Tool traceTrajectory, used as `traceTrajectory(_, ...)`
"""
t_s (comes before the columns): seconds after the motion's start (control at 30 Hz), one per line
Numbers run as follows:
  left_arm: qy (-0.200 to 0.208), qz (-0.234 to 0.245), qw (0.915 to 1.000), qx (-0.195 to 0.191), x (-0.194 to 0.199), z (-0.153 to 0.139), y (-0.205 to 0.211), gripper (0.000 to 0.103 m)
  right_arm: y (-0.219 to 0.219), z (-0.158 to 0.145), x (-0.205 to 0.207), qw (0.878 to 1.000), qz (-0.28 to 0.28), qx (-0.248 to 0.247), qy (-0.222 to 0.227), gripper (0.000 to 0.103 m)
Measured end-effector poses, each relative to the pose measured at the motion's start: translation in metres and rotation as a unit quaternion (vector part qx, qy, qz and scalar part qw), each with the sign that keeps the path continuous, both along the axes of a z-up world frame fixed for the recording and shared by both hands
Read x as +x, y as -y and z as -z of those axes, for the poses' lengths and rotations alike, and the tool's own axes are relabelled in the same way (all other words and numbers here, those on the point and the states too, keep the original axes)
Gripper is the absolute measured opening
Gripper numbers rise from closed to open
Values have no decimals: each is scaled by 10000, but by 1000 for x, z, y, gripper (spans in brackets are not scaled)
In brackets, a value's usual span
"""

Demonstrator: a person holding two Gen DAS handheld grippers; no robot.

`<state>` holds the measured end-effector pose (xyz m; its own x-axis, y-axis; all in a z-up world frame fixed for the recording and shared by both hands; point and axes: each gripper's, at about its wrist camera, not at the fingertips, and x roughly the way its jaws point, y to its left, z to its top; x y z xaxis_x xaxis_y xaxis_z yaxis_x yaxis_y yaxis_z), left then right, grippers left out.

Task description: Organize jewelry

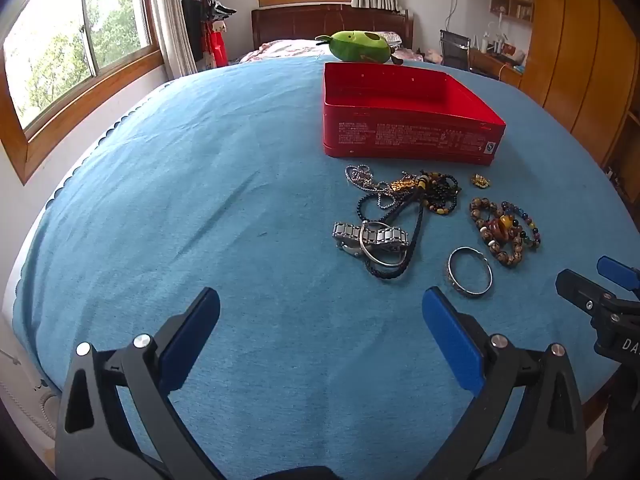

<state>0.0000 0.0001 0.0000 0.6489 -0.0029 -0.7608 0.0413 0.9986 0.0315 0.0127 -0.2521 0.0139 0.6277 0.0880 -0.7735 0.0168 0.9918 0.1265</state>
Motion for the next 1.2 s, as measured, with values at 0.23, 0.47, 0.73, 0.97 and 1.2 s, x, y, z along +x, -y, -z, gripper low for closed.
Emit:
traceTrajectory(0.23,-1,-4,10000,14,0,0,0,100,-1,0,1,10000,1,3,-6,99)
traceTrajectory(0.47,13,0,10000,27,-1,-1,1,100,-1,1,1,10000,2,2,-14,99)
traceTrajectory(0.73,2,5,10000,21,1,0,0,100,0,1,2,10000,0,14,-13,99)
traceTrajectory(0.97,0,3,10000,22,0,0,0,100,0,1,1,10000,-1,17,-9,99)
traceTrajectory(1.2,-10,7,10000,15,1,0,-3,100,0,2,2,10000,0,18,-9,99)
